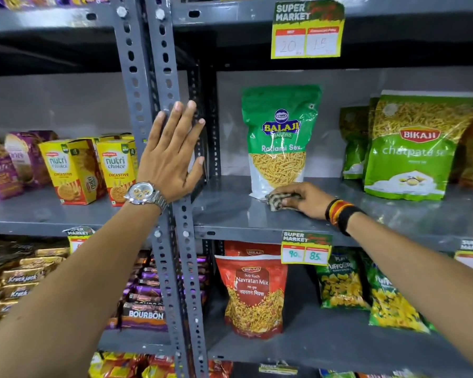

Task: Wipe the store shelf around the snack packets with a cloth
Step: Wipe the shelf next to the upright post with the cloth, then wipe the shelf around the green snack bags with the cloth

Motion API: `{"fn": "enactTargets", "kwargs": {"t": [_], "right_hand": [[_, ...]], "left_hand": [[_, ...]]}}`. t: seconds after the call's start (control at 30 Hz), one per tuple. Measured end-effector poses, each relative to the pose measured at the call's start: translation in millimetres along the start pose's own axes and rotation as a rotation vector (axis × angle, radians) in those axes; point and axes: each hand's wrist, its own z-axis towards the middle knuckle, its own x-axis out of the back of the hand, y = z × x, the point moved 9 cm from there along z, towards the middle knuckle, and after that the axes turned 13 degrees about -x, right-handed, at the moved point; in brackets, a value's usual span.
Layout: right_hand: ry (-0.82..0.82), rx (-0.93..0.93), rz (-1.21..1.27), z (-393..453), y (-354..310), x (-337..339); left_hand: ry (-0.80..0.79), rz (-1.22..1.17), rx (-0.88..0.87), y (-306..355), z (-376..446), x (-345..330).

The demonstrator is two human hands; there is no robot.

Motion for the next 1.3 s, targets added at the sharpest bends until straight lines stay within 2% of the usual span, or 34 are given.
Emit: {"fn": "enactTargets", "kwargs": {"t": [0.17,0.3,0.33,0.47,0.53,0.6,0.67,0.77,0.83,0.9,0.97,1.1,1.2,1.3], "right_hand": [[-0.096,0.008,-0.052,-37.5,-10.3,4.6],[-0.331,0.094,-0.013,-93.8,-14.2,6.4],[-0.335,0.083,-0.033,-95.4,-14.3,15.8],[-0.064,-0.088,-0.020,-63.8,8.4,60.0],[-0.004,-0.156,-0.002,-58.3,21.8,49.9],[0.037,-0.140,-0.029,-69.5,25.5,34.2],[-0.033,-0.049,-0.067,-91.2,17.9,25.8],[-0.264,0.032,-0.113,-117.9,8.5,34.8],[-0.203,-0.001,-0.090,-107.5,15.9,61.3],[-0.035,-0.065,-0.043,-81.2,31.5,89.6],[0.048,-0.132,-0.042,-56.4,47.8,100.6],[0.101,-0.244,-0.108,-15.5,90.9,94.8],[0.053,-0.271,-0.143,-1.0,108.0,85.2],[-0.029,-0.207,-0.113,-10.9,96.3,79.2]], "left_hand": [[-0.023,-0.015,0.008,-1.3,1.2,-1.2],[-0.055,-0.006,0.005,-0.2,-0.6,-3.8],[-0.064,-0.009,0.008,0.2,-0.6,-3.4],[-0.121,-0.072,0.040,2.5,2.3,4.0],[-0.143,-0.139,0.061,9.8,2.7,10.0],[-0.161,-0.203,0.025,31.8,3.6,14.7],[-0.196,-0.286,-0.045,66.6,3.0,15.3],[-0.312,-0.465,-0.112,121.6,-1.9,6.4],[-0.467,-0.575,-0.118,152.9,-3.3,-8.9],[-0.611,-0.659,-0.111,181.5,-1.6,-25.5],[-0.687,-0.713,-0.122,204.3,4.7,-37.1],[-0.680,-0.731,-0.081,214.9,5.4,-54.0],[-0.675,-0.710,-0.066,214.0,0.1,-62.2],[-0.681,-0.708,-0.064,214.6,1.1,-63.8]]}}
